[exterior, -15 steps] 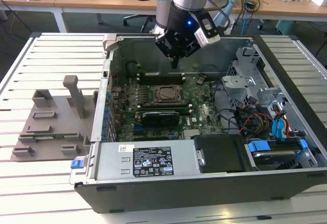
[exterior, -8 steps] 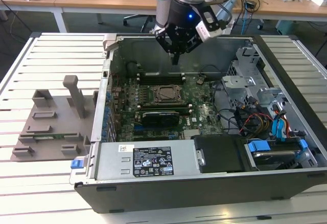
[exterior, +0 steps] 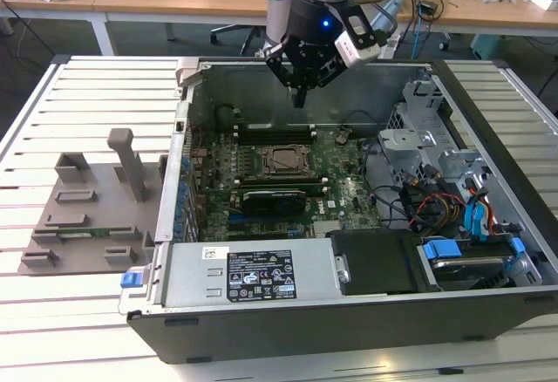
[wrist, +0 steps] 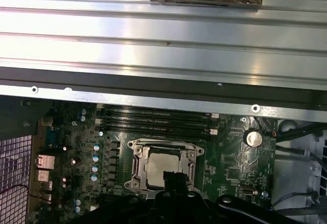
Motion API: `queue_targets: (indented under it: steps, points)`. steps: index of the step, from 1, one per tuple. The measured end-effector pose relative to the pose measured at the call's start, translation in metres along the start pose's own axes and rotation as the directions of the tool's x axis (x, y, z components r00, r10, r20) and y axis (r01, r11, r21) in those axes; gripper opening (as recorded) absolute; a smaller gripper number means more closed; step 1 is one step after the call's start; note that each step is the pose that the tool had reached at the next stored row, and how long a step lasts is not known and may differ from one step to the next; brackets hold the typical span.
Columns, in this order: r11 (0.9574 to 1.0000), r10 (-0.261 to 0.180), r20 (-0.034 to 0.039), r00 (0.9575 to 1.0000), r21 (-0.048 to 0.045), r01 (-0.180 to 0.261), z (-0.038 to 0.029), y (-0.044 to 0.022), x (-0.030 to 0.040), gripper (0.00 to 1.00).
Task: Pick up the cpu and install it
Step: 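Install the first cpu locking lever, then install the second cpu locking lever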
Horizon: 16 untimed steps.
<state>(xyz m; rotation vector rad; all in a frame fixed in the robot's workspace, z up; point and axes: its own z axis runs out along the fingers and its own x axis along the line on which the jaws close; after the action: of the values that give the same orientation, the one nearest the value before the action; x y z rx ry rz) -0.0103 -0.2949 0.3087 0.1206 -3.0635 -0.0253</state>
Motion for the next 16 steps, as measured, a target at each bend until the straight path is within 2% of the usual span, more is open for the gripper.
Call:
queue_targets:
  steps: [9, 16]
  points:
    - [1.0, 0.0, 0.0, 1.0, 0.0, 0.0, -0.0001, 0.0, 0.0, 0.11]
    - [1.0, 0.0, 0.0, 1.0, 0.0001, 0.0, -0.0003, -0.0099, 0.0008, 0.11]
